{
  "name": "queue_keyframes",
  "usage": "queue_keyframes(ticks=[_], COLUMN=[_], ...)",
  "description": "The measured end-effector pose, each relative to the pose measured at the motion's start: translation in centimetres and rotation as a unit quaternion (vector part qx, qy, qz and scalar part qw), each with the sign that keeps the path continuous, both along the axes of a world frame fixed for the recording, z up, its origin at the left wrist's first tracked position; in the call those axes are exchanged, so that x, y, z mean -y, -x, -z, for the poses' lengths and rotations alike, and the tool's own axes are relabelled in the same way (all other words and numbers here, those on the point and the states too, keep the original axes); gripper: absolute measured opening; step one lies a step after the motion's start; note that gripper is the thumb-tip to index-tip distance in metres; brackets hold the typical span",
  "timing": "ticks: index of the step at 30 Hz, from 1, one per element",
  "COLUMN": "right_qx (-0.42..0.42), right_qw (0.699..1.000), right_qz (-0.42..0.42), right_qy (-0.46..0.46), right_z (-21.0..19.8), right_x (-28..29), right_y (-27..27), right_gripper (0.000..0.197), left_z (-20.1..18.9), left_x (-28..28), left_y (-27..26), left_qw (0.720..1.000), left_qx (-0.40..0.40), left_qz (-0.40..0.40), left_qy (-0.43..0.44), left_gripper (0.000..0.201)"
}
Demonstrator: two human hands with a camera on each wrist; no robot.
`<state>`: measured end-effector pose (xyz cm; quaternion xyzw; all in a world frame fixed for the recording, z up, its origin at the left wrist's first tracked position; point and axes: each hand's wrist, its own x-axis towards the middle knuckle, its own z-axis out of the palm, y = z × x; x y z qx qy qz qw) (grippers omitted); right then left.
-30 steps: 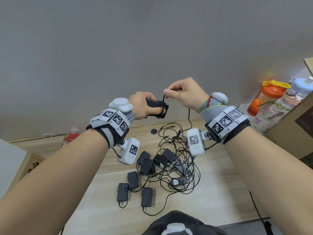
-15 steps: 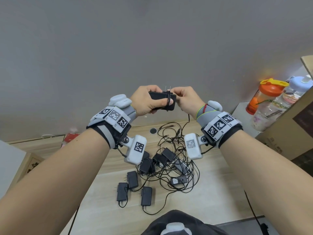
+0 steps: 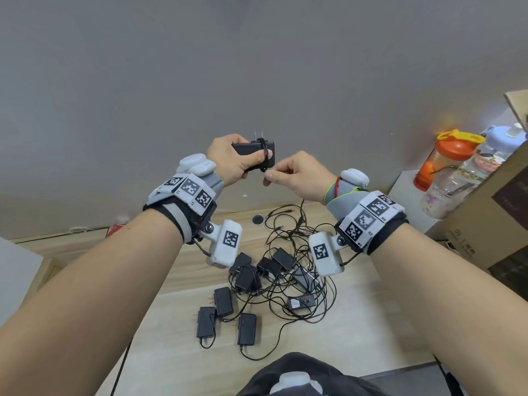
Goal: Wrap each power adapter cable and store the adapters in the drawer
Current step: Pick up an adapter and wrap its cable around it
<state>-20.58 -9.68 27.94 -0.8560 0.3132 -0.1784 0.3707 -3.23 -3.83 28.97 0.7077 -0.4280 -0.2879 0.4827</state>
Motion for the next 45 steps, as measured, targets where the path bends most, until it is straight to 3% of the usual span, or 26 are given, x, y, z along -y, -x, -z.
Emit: queue_keyframes(ticks=[6,9,20,22,27,34,42,45], right_qx=[0.020,0.057,0.122,0.130,0.121,0.034,-0.003,-0.003], right_qw=[1.000,0.998,0.989,0.989,0.988,0.997,1.000,1.000], right_qz=[0.005,0.024,0.071,0.064,0.058,0.031,-0.005,-0.002], right_qy=[0.013,0.004,-0.034,-0.043,-0.075,-0.056,-0.003,0.006], right_z=[-1.6,-2.4,-0.8,-0.2,0.9,2.2,1.1,0.3], right_x=[0.7,1.4,3.4,3.5,3.2,2.1,0.8,0.9], right_y=[0.3,0.5,1.0,0.9,0.7,0.2,0.1,0.3], right_gripper=[0.022,0.021,0.020,0.023,0.026,0.022,0.023,0.021], left_z=[0.2,0.4,-0.7,-0.7,-0.8,-0.7,0.1,0.3], left_x=[-0.3,-0.6,-0.8,-0.6,-0.4,0.1,0.5,0.3], left_y=[-1.0,-0.6,1.5,1.7,2.1,2.1,0.3,-0.3], left_qw=[0.984,0.974,0.977,0.979,0.986,0.994,1.000,0.999], left_qx=[0.160,0.197,0.108,0.092,0.032,-0.074,-0.009,0.033], left_qz=[0.018,0.058,0.171,0.176,0.163,0.079,0.005,-0.004], left_qy=[-0.074,-0.097,-0.063,-0.053,-0.024,0.025,-0.004,-0.028], left_gripper=[0.036,0.032,0.047,0.040,0.031,0.031,0.035,0.047])
